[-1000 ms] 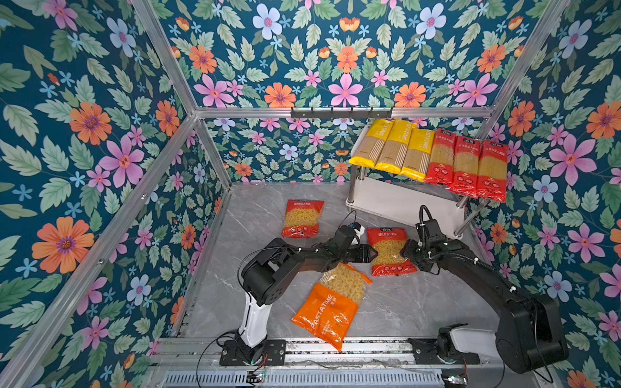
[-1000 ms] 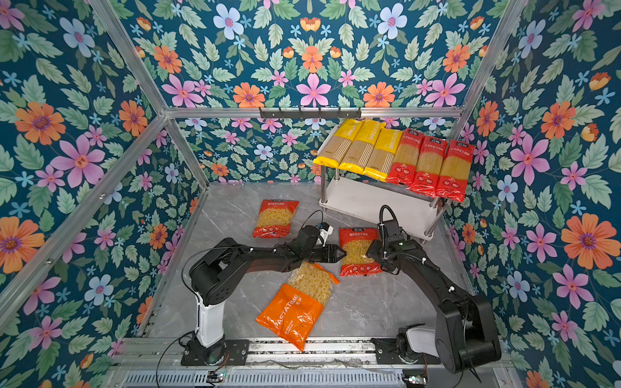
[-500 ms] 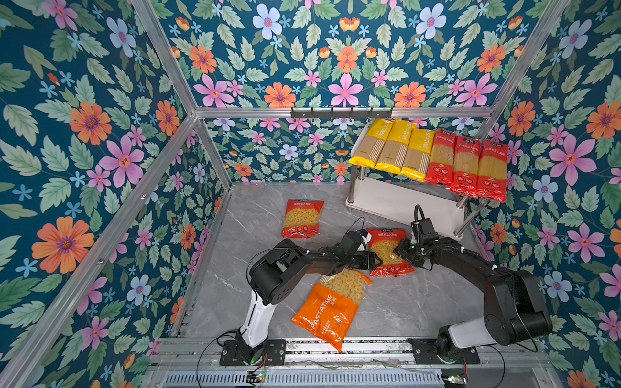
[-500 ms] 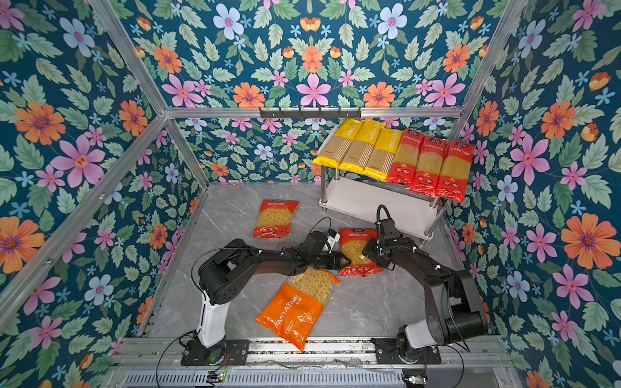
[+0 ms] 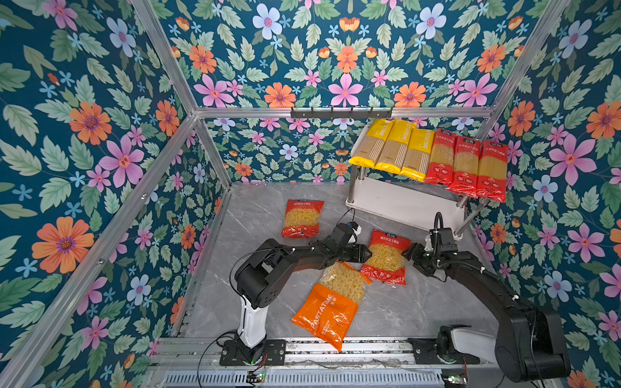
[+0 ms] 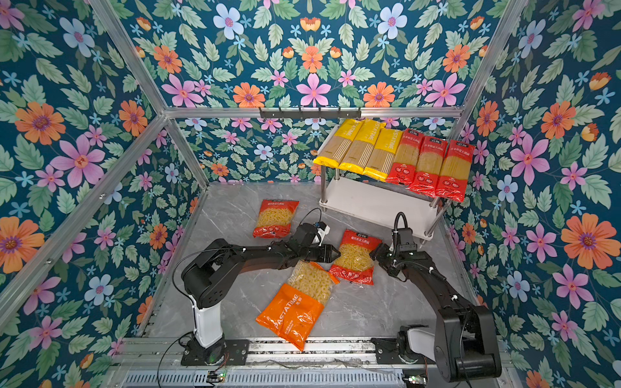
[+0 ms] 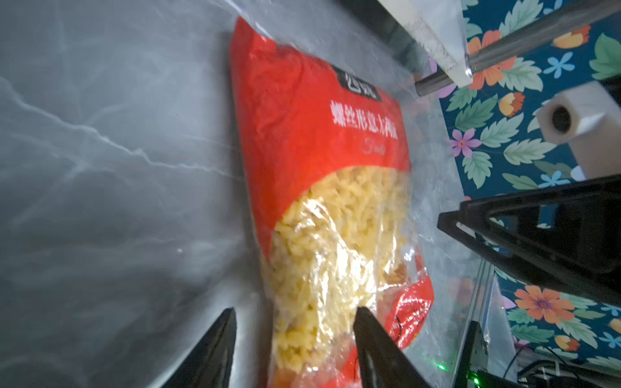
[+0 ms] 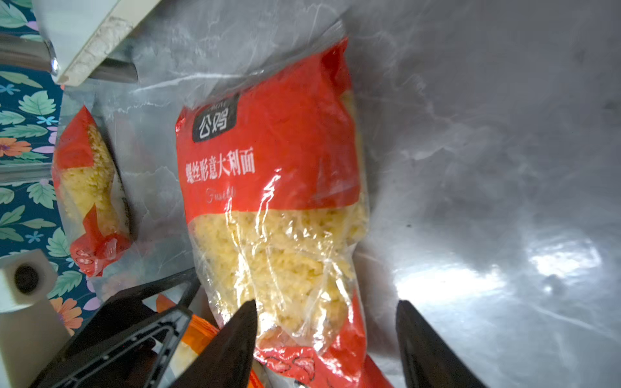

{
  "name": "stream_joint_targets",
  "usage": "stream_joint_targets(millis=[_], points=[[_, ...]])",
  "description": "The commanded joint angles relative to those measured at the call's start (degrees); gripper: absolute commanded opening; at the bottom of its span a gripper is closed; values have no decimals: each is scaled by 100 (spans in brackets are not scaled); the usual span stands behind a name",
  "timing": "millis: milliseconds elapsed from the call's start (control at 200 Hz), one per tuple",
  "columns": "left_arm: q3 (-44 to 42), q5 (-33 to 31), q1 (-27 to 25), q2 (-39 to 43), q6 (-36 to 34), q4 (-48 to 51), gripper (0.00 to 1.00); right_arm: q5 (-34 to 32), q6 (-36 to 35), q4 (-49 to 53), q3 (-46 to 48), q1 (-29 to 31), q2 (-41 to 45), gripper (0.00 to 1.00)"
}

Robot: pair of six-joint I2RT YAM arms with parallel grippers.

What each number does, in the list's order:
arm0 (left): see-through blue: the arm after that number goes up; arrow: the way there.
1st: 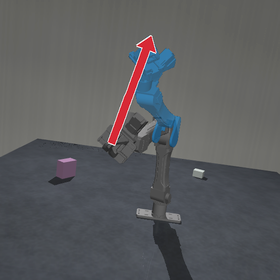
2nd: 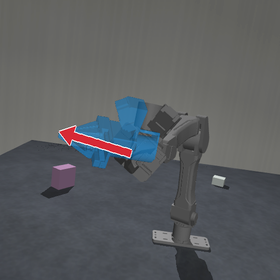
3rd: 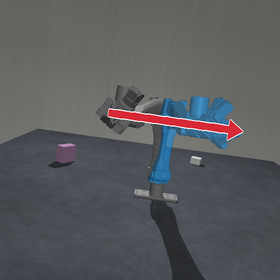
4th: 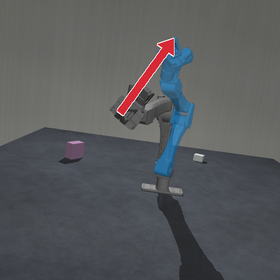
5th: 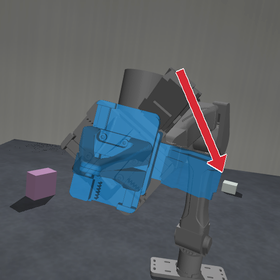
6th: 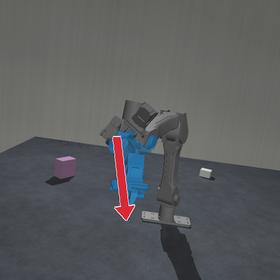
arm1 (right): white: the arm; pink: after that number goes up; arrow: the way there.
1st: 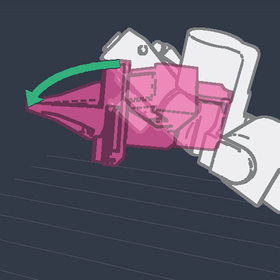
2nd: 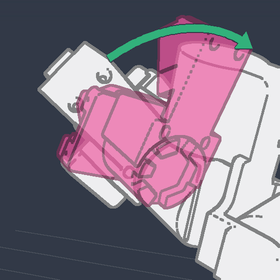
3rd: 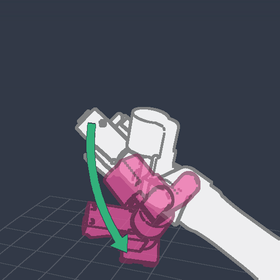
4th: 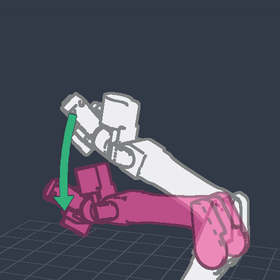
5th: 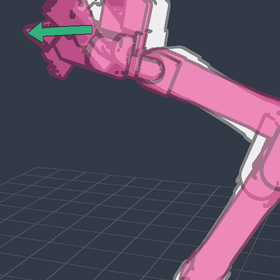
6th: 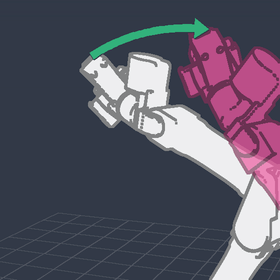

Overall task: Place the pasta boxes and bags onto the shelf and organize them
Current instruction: 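Push the red fusilli bag under the lower shelf with both grippers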

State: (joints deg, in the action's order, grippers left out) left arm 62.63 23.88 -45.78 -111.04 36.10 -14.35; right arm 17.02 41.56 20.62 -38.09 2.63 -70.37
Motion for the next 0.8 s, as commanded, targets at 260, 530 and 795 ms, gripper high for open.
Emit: stream_joint_targets(millis=[260, 530, 795], points=[[839, 343, 60, -758, -144, -59, 71, 471, 52, -922, 121, 1, -724, 75], [1109, 662, -84, -1055, 8, -239, 58, 789, 60, -1590, -50, 462, -1445, 59], [1145, 665, -17, -917, -156, -191, 31, 1190, 150, -2273, 121, 492, -1321, 30]])
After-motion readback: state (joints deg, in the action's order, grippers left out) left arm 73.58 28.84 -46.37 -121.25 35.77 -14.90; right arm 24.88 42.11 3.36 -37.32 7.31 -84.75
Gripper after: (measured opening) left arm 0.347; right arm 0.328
